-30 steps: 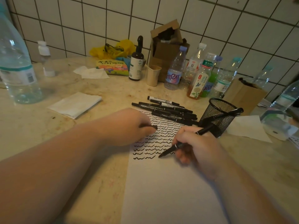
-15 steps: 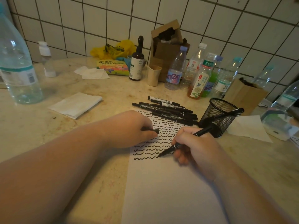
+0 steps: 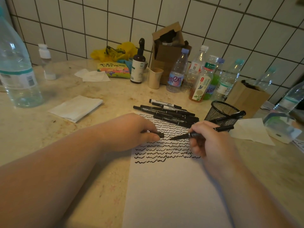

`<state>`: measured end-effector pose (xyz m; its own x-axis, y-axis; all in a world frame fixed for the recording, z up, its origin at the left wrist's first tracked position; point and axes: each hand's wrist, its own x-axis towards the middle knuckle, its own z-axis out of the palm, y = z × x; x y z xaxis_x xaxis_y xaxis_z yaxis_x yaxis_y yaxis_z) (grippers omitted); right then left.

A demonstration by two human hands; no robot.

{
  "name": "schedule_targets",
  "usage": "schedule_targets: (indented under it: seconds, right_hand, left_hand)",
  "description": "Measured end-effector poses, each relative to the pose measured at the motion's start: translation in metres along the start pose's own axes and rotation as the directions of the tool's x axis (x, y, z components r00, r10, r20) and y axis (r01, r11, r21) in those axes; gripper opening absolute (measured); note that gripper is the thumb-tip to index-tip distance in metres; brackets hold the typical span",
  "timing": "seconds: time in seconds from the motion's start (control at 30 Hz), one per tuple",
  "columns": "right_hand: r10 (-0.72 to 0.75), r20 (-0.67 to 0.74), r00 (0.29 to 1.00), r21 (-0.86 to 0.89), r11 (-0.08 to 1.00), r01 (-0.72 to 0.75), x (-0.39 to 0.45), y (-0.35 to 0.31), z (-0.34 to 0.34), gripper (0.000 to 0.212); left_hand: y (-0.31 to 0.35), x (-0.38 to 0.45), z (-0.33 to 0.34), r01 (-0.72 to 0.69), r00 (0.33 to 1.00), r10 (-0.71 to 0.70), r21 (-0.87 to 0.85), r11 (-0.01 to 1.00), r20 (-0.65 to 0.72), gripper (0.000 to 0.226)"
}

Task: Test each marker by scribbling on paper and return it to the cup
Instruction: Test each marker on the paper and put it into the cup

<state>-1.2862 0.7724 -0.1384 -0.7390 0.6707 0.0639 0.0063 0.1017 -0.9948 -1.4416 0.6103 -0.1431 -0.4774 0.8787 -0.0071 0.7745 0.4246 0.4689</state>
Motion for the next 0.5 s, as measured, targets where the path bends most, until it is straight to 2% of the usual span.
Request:
schedule_targets:
  seconds: [0.13,0.37,0.5]
  right_hand:
    - [0.010,0.045,0.999,0.175,0.984,-0.017,0.0008,-0.0010,0.0003,0.035]
    - [-0.039,0.137,0.990,0.110,0.994,0.024,-0.0028,0.0007,0.0035,0.035]
    - [-0.054,0.158,0.986,0.066,0.997,0.044,-0.0017,0.0012,0.0017,0.017]
  left_hand:
    - [0.0003,0.0006,0.0009,0.001,1.000,-0.001,0.000,1.000,0.014,0.028]
    - [0.0017,-0.0003,0.0003,0.006,1.000,-0.007,-0.063,0.998,-0.026,0.027]
    - [0.0061,-0.0017,-0.0009,-0.003,0.998,-0.003,-0.085,0.996,-0.067,0.026]
